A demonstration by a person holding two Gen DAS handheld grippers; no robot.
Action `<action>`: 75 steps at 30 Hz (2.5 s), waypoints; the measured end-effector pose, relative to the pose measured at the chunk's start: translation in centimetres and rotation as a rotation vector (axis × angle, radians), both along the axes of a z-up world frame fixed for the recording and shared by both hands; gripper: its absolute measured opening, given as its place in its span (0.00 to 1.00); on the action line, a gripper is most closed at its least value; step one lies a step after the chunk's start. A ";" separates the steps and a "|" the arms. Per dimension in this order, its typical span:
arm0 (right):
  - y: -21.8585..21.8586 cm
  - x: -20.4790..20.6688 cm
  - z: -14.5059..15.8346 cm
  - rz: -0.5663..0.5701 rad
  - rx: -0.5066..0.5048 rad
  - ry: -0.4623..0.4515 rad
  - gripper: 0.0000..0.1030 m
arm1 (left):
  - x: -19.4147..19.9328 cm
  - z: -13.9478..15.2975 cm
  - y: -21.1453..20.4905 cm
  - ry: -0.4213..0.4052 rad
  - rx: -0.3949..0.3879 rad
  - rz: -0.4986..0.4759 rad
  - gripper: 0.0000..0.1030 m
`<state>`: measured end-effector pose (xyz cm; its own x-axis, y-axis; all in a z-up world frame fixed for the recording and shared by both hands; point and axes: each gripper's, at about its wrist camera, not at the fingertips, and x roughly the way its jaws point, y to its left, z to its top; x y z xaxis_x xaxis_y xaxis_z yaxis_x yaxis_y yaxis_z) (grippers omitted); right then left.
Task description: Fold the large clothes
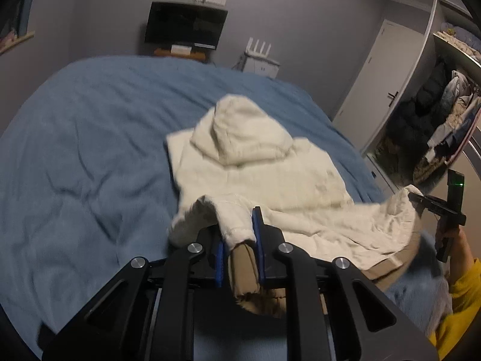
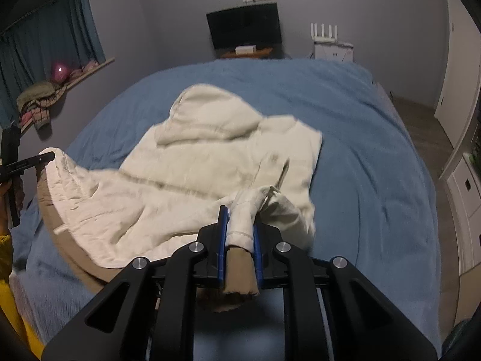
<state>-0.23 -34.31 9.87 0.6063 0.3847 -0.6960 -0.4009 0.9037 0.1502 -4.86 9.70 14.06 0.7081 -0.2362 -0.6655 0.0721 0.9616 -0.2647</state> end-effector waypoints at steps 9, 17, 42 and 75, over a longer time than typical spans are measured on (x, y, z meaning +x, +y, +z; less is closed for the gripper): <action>0.1 11.0 2.2 -0.135 0.096 -0.071 0.12 | 10.6 0.7 1.2 -0.089 0.025 0.143 0.15; -0.3 20.0 -0.8 -0.330 0.246 -0.077 0.12 | 18.1 -2.6 2.6 -0.131 -0.082 0.416 0.15; 2.5 31.9 -12.6 -0.353 0.198 0.006 0.12 | 27.1 -13.5 3.5 0.018 0.116 0.456 0.21; 11.9 12.2 -12.4 -0.142 -0.005 0.056 0.82 | 17.7 -12.7 -10.0 0.132 0.147 0.042 0.93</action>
<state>11.96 -22.41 -2.53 0.6143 0.2938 -0.7323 -0.2596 0.9517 0.1641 12.86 -0.27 1.35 0.6192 -0.1017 -0.7786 0.0052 0.9921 -0.1255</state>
